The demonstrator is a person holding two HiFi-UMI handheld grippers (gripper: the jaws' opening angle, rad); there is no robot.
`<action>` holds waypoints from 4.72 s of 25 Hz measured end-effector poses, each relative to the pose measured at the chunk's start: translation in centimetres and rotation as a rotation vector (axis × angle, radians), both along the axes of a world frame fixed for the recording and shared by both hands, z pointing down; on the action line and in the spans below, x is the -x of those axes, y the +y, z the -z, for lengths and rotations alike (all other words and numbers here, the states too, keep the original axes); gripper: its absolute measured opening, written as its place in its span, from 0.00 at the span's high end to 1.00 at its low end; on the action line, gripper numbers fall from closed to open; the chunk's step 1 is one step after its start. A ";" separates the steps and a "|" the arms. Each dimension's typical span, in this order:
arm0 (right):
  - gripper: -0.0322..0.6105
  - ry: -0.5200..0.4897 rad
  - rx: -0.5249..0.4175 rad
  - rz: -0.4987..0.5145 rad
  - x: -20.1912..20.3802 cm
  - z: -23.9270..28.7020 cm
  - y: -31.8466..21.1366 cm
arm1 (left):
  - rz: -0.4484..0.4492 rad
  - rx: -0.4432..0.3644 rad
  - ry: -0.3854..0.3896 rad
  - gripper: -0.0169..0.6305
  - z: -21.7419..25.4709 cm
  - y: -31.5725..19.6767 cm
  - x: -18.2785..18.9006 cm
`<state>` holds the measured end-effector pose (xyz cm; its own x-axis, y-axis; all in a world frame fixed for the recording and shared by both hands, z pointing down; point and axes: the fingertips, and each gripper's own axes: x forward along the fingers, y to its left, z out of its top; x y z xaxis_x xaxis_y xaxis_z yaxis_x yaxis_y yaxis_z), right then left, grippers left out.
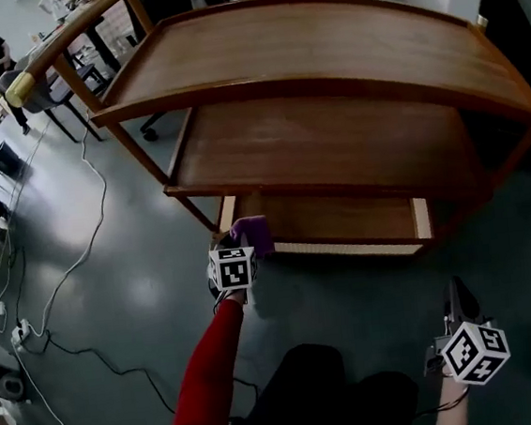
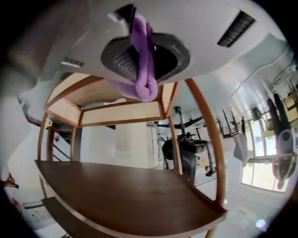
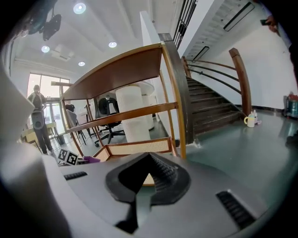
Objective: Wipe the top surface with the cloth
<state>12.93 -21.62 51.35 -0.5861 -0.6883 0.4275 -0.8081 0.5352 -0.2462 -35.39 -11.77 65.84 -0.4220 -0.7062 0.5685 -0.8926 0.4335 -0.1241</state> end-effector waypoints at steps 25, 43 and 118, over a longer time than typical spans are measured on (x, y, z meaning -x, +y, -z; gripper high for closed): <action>0.95 -0.014 -0.147 0.299 14.5 4.6 -0.4 | 0.251 -0.762 -0.512 0.90 42.9 16.2 8.7; 0.95 -0.055 -0.203 0.259 14.1 6.6 -0.3 | -0.059 -0.807 -0.580 0.90 44.7 9.6 1.5; 0.95 0.018 -0.121 -0.362 -14.0 4.2 1.3 | -0.999 -0.427 -0.064 0.90 17.9 -22.4 -49.3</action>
<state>26.88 -20.31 47.12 -0.2891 -0.8953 0.3388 -0.9537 0.2388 -0.1828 13.93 -34.13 47.91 0.4323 -0.8810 0.1920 -0.8632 -0.4659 -0.1945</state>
